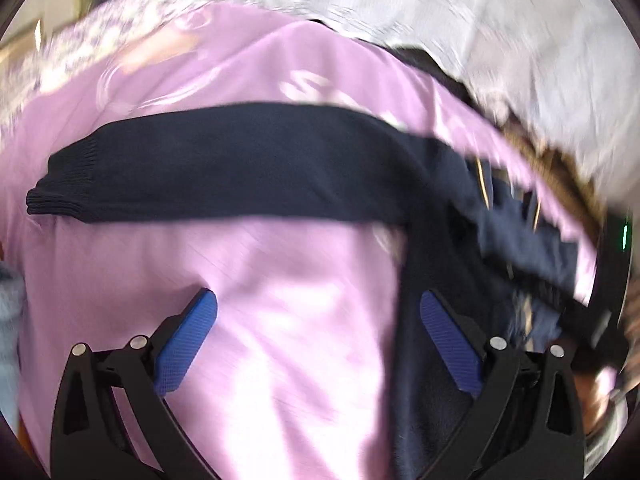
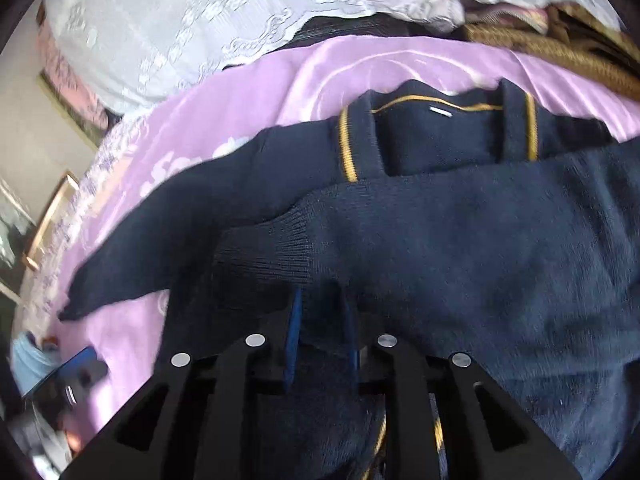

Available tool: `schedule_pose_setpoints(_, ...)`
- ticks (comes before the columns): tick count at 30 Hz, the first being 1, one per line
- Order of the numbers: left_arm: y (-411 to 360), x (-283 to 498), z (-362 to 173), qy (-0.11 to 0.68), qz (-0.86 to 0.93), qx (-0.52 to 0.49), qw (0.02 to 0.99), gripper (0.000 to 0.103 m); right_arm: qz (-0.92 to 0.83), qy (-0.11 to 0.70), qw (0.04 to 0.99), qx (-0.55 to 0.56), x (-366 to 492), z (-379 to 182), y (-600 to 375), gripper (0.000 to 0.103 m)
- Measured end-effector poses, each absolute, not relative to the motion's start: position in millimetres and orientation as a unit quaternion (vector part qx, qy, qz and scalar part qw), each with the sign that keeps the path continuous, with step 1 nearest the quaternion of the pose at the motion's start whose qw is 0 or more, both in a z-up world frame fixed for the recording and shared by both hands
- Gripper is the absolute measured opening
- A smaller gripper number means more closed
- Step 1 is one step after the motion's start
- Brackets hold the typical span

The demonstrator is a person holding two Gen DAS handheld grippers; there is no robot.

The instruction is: Fold small clothes

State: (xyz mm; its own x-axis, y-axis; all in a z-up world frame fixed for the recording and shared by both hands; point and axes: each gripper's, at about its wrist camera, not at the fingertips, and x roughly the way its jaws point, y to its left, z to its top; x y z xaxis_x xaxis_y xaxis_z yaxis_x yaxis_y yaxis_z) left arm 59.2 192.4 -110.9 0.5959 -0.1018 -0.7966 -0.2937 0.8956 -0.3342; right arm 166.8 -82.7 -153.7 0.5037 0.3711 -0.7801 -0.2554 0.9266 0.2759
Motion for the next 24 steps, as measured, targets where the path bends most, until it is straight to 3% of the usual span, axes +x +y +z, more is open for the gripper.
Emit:
schedule_pose_setpoints(7,284.6,70.8,-133.3,0.393,0.059,-0.382,0.835,0.097,0.178,0.405,0.894,0.068,118.9,-114.7,-127.2,0.022)
schedule_pose_setpoints(8,288.0,72.6,-134.4,0.386,0.066,-0.387,0.835,0.091,0.175,0.397,0.898,0.078,114.1,-108.6,-137.3,0.023)
schedule_pose_setpoints(12,308.7,72.3,-144.7,0.369,0.111,-0.418,0.823,0.046,0.156,0.392,0.900,0.112,108.0,-101.9,-171.5,0.029)
schedule_pose_setpoints(15,317.5,66.0,-148.7,0.365,0.131,-0.421,0.820,0.019,0.127,0.410,0.893,0.133,117.5,-116.9,-186.4,0.030)
schedule_pose_setpoints(18,315.7,69.1,-148.1,0.364,0.132,-0.415,0.824,0.009,0.123,0.418,0.879,0.194,120.6,-137.0,-203.5,0.031)
schedule_pose_setpoints(24,293.9,67.7,-127.2,0.362,0.145,-0.347,0.853,0.006,0.129,0.408,0.872,0.239,116.1,-130.7,-229.7,0.032)
